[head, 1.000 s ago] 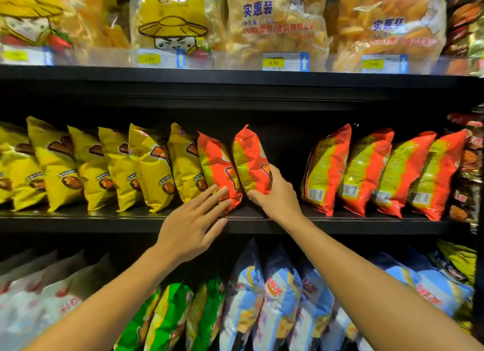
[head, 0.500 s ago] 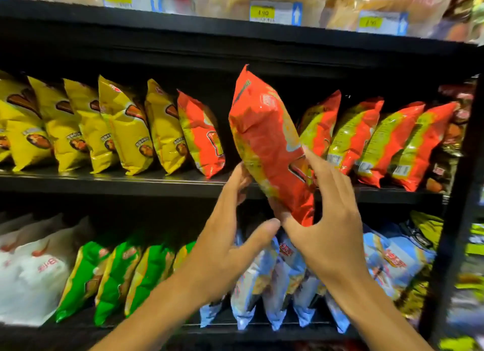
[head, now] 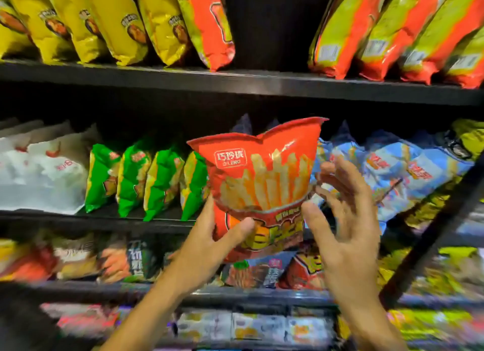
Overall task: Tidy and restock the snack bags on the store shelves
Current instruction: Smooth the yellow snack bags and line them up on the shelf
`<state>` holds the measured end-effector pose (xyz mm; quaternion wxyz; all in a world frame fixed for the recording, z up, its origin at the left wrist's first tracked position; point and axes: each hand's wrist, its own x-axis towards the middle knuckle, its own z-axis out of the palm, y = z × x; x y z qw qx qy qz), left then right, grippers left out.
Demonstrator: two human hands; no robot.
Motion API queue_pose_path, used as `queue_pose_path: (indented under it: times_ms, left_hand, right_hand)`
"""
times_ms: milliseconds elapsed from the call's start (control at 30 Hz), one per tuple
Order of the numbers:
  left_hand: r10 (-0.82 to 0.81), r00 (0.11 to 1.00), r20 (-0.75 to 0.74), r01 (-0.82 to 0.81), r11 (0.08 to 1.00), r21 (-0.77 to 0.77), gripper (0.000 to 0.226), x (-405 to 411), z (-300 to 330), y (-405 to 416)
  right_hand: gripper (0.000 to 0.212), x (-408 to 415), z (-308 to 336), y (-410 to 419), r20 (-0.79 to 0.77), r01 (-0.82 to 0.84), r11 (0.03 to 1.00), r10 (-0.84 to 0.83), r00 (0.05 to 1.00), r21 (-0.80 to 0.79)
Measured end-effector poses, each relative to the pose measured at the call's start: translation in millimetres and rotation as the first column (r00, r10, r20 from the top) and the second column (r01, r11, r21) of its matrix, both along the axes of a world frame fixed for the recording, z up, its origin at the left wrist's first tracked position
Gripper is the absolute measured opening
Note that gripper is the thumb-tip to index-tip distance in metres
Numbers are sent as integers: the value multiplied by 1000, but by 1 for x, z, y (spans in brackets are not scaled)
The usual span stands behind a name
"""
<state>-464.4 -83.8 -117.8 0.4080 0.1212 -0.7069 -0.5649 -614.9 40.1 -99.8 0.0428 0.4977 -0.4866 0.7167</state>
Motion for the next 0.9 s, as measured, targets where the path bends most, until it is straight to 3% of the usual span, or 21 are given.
queue_pose_path:
  times_ms: [100,200,333,400,533,667,800,900]
  left_hand:
    - [-79,987,141,73,996,47,81,14,-27,1]
    - [-139,966,218,135,990,30,86,27,-44,8]
    - [-144,989,39,138,984,115,99,35,-39,19]
    - [-23,997,-77,31,994,106,84,33,-33,26]
    - [196,966,-168,-180,978,104,32,25,-34,38]
    - [222,955,-198,-220,975,30,22,27,-39,37]
    - [177,962,-210,-196,978,-70,21,32,-42,37]
    - [160,956,-248,-179,982,-59,19,33,-46,40]
  right_hand:
    - [74,2,0,-4,210,-211,976,196,958,55]
    - [51,7,-8,1,326,-303,947,254,910,108]
    - [24,18,-26,5,326,-242,964,194,925,115]
    - [22,24,-35,3,328,-252,960,202,923,120]
    - [31,32,-47,3,344,-310,943,254,904,117]
    - [29,33,-48,12,291,-372,919,323,901,131]
    - [13,41,-47,15,287,-304,947,265,921,102]
    - [19,54,-47,12,361,-244,968,206,910,63]
